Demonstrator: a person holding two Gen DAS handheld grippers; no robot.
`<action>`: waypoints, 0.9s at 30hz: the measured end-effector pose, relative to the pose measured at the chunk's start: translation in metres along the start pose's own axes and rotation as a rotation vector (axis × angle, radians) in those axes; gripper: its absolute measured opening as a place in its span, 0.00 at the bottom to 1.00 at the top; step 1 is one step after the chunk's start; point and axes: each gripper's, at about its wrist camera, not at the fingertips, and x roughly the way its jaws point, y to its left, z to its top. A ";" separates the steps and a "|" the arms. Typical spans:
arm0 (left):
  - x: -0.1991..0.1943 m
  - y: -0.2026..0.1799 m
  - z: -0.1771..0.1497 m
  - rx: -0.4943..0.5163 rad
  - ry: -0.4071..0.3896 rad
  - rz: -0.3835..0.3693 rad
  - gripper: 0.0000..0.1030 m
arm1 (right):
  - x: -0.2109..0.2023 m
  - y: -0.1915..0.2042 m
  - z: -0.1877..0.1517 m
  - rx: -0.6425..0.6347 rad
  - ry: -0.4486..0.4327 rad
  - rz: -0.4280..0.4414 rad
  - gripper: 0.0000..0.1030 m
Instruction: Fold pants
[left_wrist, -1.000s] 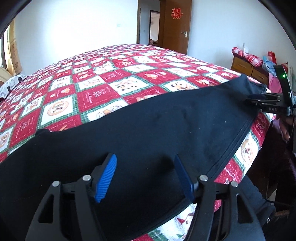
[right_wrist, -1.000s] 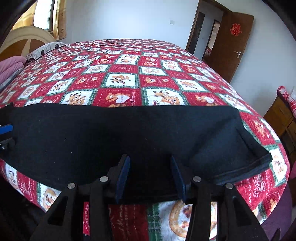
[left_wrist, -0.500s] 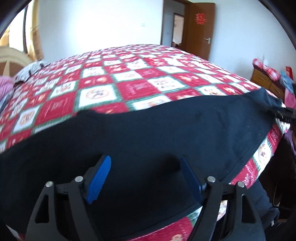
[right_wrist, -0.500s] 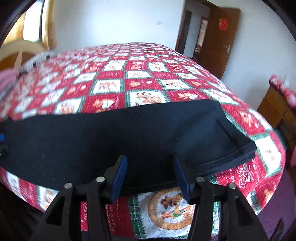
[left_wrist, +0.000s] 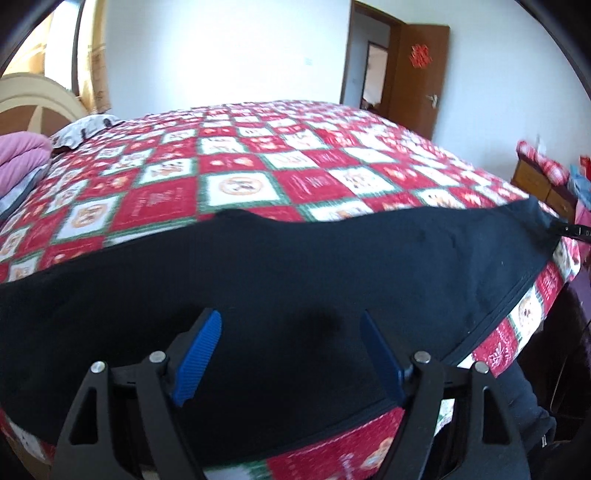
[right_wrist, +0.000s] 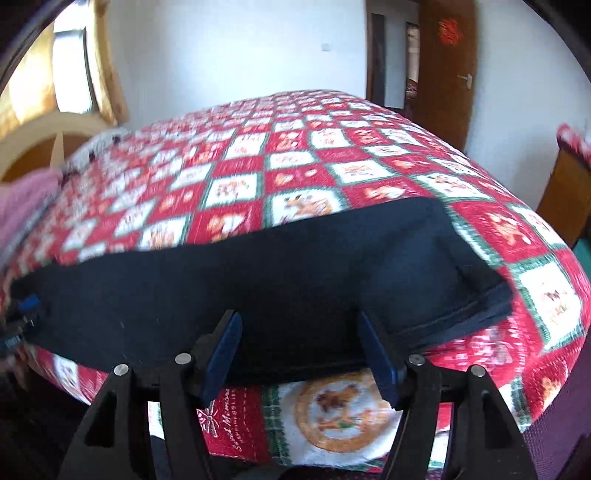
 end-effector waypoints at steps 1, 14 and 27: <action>-0.004 0.007 -0.001 -0.010 -0.010 0.016 0.82 | -0.009 -0.011 0.004 0.052 -0.031 0.005 0.65; -0.034 0.091 -0.014 -0.180 -0.112 0.203 0.90 | -0.039 -0.131 -0.017 0.690 -0.146 0.053 0.60; -0.019 0.113 -0.033 -0.229 -0.096 0.225 0.91 | -0.024 -0.126 -0.024 0.691 -0.156 0.141 0.20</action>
